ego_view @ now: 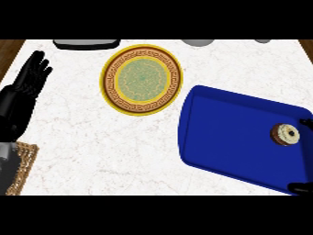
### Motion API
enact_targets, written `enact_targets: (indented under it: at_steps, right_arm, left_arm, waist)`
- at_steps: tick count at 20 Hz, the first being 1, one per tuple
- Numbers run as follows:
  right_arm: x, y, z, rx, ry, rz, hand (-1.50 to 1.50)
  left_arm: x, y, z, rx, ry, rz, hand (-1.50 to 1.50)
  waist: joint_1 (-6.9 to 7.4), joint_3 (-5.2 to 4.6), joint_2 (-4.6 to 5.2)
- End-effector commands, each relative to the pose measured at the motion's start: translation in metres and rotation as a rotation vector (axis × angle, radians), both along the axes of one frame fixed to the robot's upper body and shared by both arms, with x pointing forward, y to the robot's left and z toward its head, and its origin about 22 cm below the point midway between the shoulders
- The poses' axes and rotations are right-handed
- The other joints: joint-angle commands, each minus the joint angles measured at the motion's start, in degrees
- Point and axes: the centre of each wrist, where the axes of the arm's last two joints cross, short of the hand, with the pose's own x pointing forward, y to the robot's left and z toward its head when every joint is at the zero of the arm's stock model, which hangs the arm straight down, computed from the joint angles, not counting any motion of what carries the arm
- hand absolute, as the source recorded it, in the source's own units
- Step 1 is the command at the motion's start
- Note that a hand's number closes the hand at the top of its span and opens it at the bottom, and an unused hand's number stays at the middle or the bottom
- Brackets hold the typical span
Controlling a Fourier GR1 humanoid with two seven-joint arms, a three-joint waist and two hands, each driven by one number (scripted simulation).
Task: Pick the cupcake from the tray and place it in the plate
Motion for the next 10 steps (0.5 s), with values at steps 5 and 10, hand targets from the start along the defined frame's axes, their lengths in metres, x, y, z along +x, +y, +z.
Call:
enact_targets:
  at_steps: [5,10]
  right_arm:
    - [-0.021,-0.091,0.071,-0.339,-0.045,-0.039,-1.5]
    - [-0.016,-0.106,0.105,-0.696,0.11,-0.091,-1.5]
  left_arm:
    - [0.005,-0.001,0.011,-0.012,0.006,-0.006,0.0]
    - [0.005,-0.006,0.001,-0.011,0.006,-0.01,0.0]
  waist:
    - [-0.15,-0.16,-0.28]
    - [0.48,-0.22,-0.11]
